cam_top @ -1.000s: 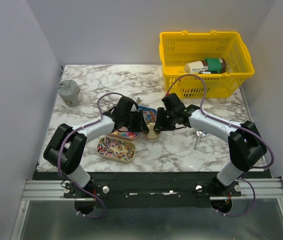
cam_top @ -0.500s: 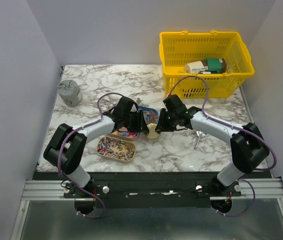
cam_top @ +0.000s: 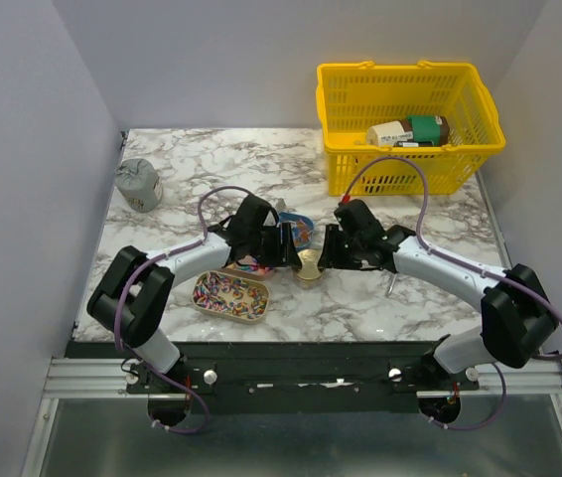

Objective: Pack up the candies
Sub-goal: Close the bottle lid on the packing bottle.

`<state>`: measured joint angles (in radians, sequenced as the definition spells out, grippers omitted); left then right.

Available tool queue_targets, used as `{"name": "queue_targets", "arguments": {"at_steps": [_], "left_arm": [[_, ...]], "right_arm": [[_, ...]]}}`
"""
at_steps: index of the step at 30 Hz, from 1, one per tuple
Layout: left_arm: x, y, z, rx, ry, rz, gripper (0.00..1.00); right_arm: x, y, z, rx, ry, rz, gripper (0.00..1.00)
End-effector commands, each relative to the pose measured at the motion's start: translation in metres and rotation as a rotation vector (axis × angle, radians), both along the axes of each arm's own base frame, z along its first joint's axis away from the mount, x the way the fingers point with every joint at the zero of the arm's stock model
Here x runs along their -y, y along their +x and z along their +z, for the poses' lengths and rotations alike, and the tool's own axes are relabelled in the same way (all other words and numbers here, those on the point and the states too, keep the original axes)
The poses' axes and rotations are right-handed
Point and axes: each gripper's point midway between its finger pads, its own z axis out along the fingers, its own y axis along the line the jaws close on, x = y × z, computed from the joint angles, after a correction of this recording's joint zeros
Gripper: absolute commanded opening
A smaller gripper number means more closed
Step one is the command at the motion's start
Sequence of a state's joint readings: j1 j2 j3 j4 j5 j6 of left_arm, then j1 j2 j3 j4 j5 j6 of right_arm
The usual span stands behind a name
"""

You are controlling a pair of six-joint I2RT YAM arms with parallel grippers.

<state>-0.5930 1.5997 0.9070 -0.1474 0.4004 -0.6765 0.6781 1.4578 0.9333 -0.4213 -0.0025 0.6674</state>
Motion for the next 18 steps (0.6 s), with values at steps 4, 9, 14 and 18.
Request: {"name": "queue_targets", "arguments": {"at_steps": [4, 9, 14, 18], "left_arm": [[0.010, -0.008, 0.012, 0.076, -0.010, -0.071, 0.63], [0.007, -0.009, 0.011, 0.095, 0.014, -0.066, 0.63], [0.003, -0.010, 0.006, 0.096, 0.049, -0.063, 0.62], [-0.002, -0.006, -0.001, 0.095, 0.086, -0.030, 0.60]], "right_arm": [[0.011, -0.006, 0.004, 0.057, -0.093, 0.043, 0.51], [0.004, -0.010, 0.005, 0.076, -0.120, 0.075, 0.50], [0.003, -0.013, -0.007, 0.054, -0.186, 0.061, 0.46], [0.011, -0.015, -0.019, 0.025, -0.232, 0.013, 0.39]]}}
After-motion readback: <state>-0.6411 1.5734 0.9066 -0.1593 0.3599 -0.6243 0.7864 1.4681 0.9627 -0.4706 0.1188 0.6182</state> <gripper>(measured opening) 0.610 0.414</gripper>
